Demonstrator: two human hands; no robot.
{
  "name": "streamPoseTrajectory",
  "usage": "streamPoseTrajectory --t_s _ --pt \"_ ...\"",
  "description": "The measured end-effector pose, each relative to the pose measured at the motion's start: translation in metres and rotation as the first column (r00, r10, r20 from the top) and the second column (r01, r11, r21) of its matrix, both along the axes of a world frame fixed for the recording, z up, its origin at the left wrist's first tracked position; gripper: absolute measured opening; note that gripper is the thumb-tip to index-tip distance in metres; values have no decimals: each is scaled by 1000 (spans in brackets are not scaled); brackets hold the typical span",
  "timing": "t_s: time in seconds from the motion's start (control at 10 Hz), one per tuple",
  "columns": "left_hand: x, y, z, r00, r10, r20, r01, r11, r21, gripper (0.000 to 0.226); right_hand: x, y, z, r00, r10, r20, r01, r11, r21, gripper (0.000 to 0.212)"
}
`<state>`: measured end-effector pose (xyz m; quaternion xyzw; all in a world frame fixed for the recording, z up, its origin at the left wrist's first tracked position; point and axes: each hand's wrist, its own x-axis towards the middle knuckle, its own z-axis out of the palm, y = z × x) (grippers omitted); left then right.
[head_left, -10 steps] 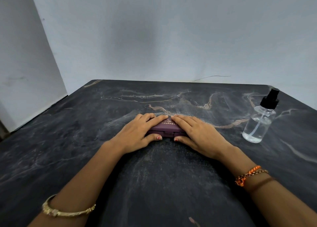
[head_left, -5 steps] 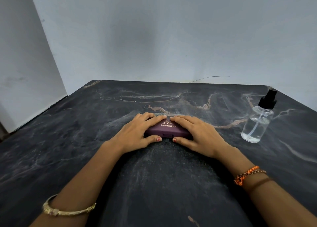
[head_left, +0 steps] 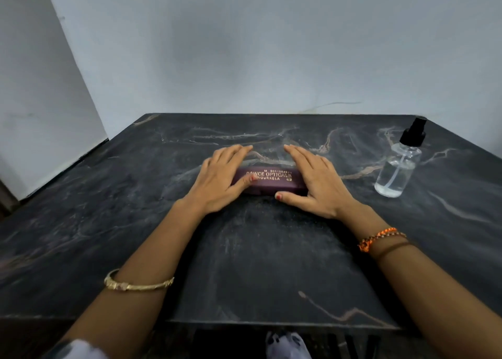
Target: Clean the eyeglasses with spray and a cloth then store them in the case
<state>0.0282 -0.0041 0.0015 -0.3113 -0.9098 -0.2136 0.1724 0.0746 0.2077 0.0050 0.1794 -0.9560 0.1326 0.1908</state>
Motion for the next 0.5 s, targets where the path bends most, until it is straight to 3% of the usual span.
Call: streamPoseTrajectory --t_s 0.2,0.4,0.5 --pt "5 3 -3 990 124 -62 -119 990 68 57 1 -3 -2 1000 -14 -19 15 1000 4 91" --pt "18 -3 9 953 127 -274 -115 992 59 61 13 -17 14 997 -27 -72 28 999 20 92" --pt "-15 19 -18 992 88 -87 -86 996 27 66 -22 0 -9 995 -36 93 37 999 -8 92"
